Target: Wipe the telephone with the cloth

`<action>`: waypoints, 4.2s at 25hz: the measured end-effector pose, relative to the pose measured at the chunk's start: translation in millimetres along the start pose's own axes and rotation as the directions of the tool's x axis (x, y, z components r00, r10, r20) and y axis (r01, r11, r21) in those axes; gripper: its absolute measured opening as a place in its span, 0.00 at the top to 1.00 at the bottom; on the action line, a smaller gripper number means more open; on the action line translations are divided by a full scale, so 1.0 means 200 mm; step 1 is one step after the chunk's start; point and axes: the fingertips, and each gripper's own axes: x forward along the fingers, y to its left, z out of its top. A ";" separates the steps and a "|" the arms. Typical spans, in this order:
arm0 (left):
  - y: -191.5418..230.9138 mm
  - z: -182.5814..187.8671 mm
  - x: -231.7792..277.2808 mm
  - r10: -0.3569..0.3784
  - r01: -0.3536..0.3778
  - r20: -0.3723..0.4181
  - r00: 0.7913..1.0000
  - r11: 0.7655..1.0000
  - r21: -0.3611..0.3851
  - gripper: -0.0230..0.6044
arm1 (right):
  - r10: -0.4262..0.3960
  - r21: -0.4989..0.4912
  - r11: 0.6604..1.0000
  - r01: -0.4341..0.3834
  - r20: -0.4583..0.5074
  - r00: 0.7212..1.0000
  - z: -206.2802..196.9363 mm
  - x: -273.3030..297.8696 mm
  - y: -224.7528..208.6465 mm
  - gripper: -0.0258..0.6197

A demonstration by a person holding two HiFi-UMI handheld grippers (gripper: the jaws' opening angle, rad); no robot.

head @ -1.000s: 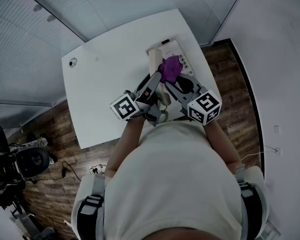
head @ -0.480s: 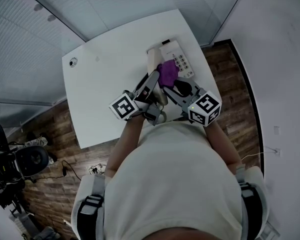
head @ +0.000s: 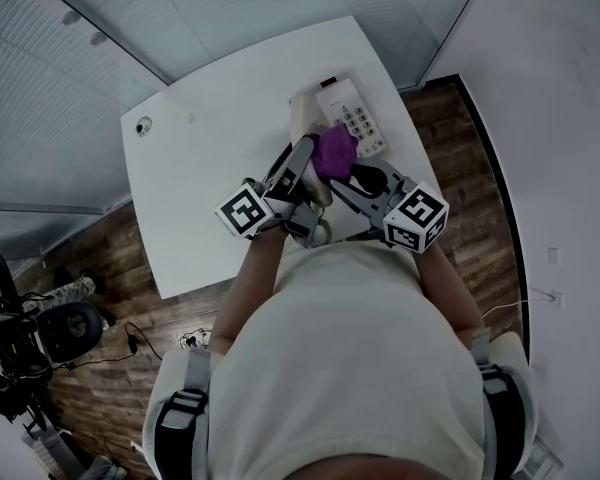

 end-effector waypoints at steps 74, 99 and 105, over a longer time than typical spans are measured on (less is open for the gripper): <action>0.63 -0.02 0.20 0.639 -0.633 0.075 0.765 0.725 0.271 0.60 | -0.287 0.096 0.950 0.296 -0.099 0.953 -0.19 -0.27 -0.36 0.77; 0.49 -0.11 0.17 0.537 -0.500 -0.068 0.841 0.819 0.283 0.58 | -0.337 0.099 0.933 0.346 -0.095 0.937 -0.17 -0.23 -0.28 0.76; 0.40 -0.16 0.00 0.512 -0.451 -0.095 0.854 0.818 0.357 0.58 | -0.400 0.104 0.907 0.407 -0.081 0.913 -0.17 -0.23 -0.19 0.76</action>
